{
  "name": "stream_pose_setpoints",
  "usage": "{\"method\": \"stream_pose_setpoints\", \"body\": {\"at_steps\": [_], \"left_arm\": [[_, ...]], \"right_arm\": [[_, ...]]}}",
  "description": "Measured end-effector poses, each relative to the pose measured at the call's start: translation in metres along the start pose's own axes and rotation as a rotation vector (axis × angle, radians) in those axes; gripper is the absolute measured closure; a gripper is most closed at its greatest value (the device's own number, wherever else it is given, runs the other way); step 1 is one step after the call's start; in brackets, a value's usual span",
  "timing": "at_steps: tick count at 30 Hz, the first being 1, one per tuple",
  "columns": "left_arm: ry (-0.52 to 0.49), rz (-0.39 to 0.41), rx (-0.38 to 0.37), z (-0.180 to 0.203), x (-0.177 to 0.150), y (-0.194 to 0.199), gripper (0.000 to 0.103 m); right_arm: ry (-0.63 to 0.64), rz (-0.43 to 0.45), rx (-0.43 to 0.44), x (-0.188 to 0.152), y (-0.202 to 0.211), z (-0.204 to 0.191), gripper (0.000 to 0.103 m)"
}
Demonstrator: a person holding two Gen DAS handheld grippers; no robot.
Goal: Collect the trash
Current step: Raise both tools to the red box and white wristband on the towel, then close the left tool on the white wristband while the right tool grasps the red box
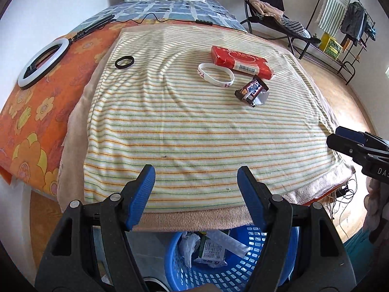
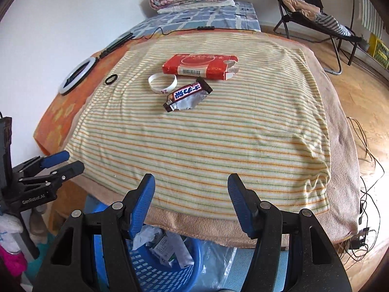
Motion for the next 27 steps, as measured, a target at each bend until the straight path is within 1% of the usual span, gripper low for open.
{"method": "stream_pose_setpoints", "body": {"at_steps": [3,5,8,13,16,19,21,25,27], "left_arm": [[-0.015,0.008,0.000,0.003,0.017,-0.006,0.031],[-0.023,0.012,0.003,0.004,0.029,-0.012,0.031],[-0.027,0.012,0.009,0.004,0.047,-0.024,0.031],[-0.025,0.011,-0.002,0.003,0.076,-0.044,0.031],[-0.006,0.004,-0.015,0.000,0.091,-0.059,0.031],[0.012,-0.006,-0.029,-0.002,0.105,-0.075,0.031],[0.031,-0.014,-0.042,-0.004,0.113,-0.085,0.038],[0.051,-0.024,-0.052,-0.006,0.127,-0.102,0.040],[0.052,-0.027,-0.050,-0.007,0.131,-0.110,0.040]], "right_arm": [[0.059,0.053,-0.020,0.024,0.000,-0.001,0.041],[0.105,0.081,-0.036,0.040,-0.003,-0.001,0.028],[0.165,0.117,-0.050,0.061,-0.009,-0.001,0.027],[0.239,0.087,-0.060,0.094,-0.037,-0.003,0.027],[0.295,0.057,-0.095,0.106,-0.056,-0.006,0.027],[0.334,0.041,-0.102,0.116,-0.073,-0.008,0.027],[0.354,0.033,-0.101,0.122,-0.084,-0.010,0.027],[0.406,0.008,-0.100,0.132,-0.105,-0.019,0.027],[0.436,-0.011,-0.117,0.134,-0.117,-0.022,0.027]]}}
Point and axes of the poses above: each gripper's, at about its wrist camera, not at the fingertips, and y roughly against the way its jaws point, z to its right, x to its top, the point moved 2 cm from there along -y, roughly the way its jaws point, and after that the axes turned 1 degree about -x, right-handed, at the moved point
